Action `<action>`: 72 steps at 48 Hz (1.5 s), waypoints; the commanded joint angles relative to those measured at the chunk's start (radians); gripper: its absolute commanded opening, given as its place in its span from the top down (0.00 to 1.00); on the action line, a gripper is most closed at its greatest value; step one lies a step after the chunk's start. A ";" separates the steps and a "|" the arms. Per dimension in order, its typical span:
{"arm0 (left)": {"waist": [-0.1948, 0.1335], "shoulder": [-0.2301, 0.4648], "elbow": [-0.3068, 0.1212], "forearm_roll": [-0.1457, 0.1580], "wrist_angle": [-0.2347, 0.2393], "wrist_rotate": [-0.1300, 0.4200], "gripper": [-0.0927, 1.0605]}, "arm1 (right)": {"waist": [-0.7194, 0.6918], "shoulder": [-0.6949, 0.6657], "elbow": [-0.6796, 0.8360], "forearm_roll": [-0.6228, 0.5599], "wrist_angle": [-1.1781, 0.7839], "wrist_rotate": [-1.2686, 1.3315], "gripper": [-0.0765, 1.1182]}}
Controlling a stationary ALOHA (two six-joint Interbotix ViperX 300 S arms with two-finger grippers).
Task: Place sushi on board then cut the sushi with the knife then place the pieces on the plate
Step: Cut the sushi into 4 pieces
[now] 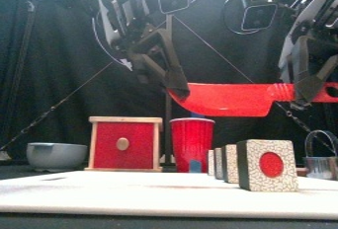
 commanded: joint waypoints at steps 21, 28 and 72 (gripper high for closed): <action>0.078 -0.114 0.155 0.005 -0.356 0.003 0.45 | -0.081 -0.075 0.000 -0.064 -0.005 0.000 0.66; 0.092 -0.115 0.169 0.005 -0.357 0.003 0.35 | -0.094 -0.092 0.000 -0.064 -0.008 0.000 0.66; 0.120 -0.169 0.235 0.018 -0.380 0.000 0.18 | -0.066 -0.351 0.117 0.147 0.195 0.005 0.66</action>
